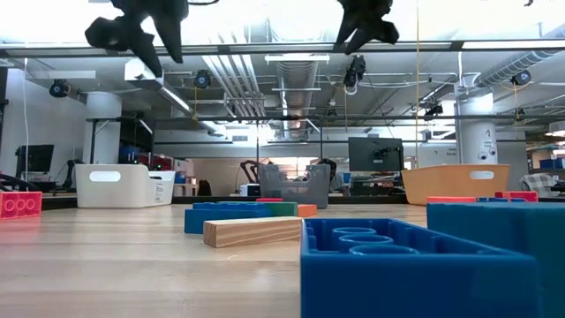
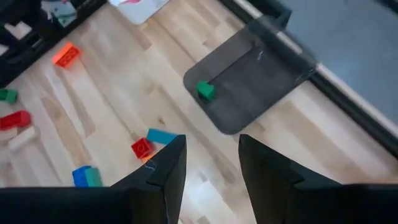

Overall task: Sort blocks by size
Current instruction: Put the left big orange game piece into the white bin, then put the top small blue game piece into the black bin

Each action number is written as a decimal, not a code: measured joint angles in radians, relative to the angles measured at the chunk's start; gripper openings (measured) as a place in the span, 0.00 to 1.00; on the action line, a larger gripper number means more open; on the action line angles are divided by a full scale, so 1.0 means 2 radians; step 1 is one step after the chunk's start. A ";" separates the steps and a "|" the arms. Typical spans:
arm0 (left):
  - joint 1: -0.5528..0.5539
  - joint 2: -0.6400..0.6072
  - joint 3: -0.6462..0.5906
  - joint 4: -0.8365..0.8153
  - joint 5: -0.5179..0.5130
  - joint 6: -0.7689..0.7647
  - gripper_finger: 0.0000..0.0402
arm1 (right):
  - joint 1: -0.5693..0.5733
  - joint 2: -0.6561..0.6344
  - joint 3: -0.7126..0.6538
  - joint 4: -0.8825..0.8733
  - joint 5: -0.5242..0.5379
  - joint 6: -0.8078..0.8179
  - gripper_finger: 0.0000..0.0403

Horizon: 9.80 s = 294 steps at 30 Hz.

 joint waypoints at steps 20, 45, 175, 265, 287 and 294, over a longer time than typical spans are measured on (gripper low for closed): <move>0.002 -0.014 -0.093 -0.150 0.077 -0.168 0.39 | 0.001 -0.016 -0.046 -0.012 0.019 -0.005 0.44; 0.020 -0.046 -0.288 -0.029 0.092 -0.246 0.48 | -0.001 -0.012 -0.059 -0.001 0.028 -0.037 0.49; 0.468 0.079 0.008 -0.025 -0.043 0.264 0.45 | -0.169 0.046 -0.064 0.123 -0.023 -0.096 0.49; 0.152 0.079 0.085 0.009 -0.057 0.283 0.44 | 0.263 -0.124 -0.518 0.094 0.005 0.639 0.49; 0.152 0.079 0.085 0.010 -0.057 0.294 0.44 | 0.225 -0.038 -0.544 0.149 0.008 0.651 0.49; 0.152 0.079 0.085 0.011 -0.057 0.294 0.44 | 0.217 -0.039 -0.564 0.176 0.009 0.638 0.49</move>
